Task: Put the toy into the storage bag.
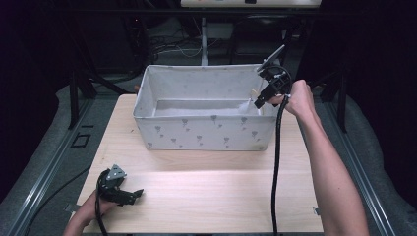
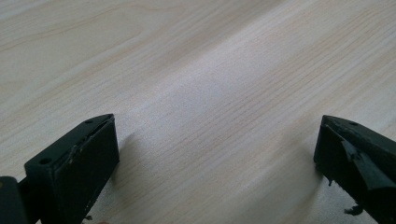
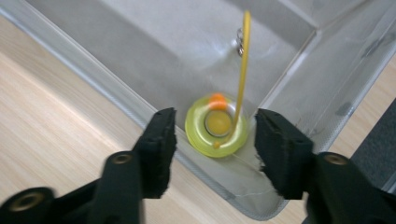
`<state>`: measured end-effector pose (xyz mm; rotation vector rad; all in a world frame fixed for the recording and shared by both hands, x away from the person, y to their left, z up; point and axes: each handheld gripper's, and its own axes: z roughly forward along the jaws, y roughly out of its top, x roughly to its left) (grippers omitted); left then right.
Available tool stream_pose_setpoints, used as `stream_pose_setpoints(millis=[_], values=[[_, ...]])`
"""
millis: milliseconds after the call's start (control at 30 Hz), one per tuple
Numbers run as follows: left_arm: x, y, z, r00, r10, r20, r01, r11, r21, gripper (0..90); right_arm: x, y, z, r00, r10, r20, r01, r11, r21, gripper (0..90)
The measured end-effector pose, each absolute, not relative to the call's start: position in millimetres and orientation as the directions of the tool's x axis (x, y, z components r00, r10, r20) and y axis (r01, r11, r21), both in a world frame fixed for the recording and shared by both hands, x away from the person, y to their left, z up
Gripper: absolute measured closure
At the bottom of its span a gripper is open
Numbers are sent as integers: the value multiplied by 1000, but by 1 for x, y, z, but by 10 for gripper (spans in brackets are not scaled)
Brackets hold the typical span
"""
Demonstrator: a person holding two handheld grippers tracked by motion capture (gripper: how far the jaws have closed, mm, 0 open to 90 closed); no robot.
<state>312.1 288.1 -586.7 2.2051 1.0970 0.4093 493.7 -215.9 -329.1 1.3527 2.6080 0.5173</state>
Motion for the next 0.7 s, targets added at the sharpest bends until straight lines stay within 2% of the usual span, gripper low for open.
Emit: stream_pose_setpoints(millis=[33,233,433,700], values=[[312,288,-587,604,797,-4,600,-452,661,0,488,-214,-322,-582,813,25,751,525,401,333],[312,288,-587,605,796,-4,600,-452,660,0,471,-204,-308,-623,782,18,705,551,447,165],[312,288,-587,606,795,-4,599,-453,660,0,445,-191,-302,-668,744,13,652,576,493,122],[312,288,-587,603,798,-4,600,-450,662,0,412,-170,-308,-739,673,-19,577,648,497,82]])
